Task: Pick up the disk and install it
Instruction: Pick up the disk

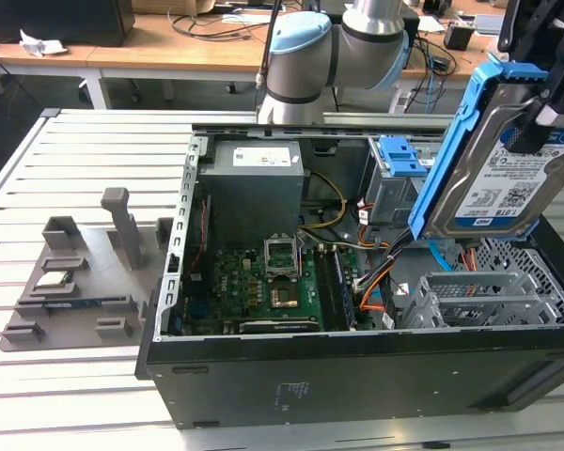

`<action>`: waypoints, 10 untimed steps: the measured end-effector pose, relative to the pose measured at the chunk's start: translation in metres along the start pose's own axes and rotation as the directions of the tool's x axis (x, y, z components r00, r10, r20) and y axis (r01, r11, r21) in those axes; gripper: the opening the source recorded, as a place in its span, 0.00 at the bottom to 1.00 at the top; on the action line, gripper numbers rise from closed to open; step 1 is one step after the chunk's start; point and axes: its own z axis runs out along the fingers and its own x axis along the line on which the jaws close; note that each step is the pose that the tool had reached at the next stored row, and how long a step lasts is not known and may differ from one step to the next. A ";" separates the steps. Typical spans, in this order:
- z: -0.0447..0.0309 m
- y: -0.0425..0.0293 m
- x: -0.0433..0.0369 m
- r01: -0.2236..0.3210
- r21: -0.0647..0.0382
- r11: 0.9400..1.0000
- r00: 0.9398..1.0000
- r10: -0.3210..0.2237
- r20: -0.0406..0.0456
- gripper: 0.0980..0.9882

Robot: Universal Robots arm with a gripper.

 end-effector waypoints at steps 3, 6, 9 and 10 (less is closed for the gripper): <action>0.0017 -0.0019 0.0001 0.000 0.000 1.000 1.000 0.000 0.000 0.30; 0.0049 -0.0034 0.0001 0.000 0.000 1.000 1.000 0.000 0.000 0.30; 0.0086 -0.0042 0.0003 0.000 0.000 1.000 1.000 0.000 0.000 0.30; 0.0106 -0.0046 0.0003 0.000 0.000 1.000 1.000 0.000 -0.001 0.30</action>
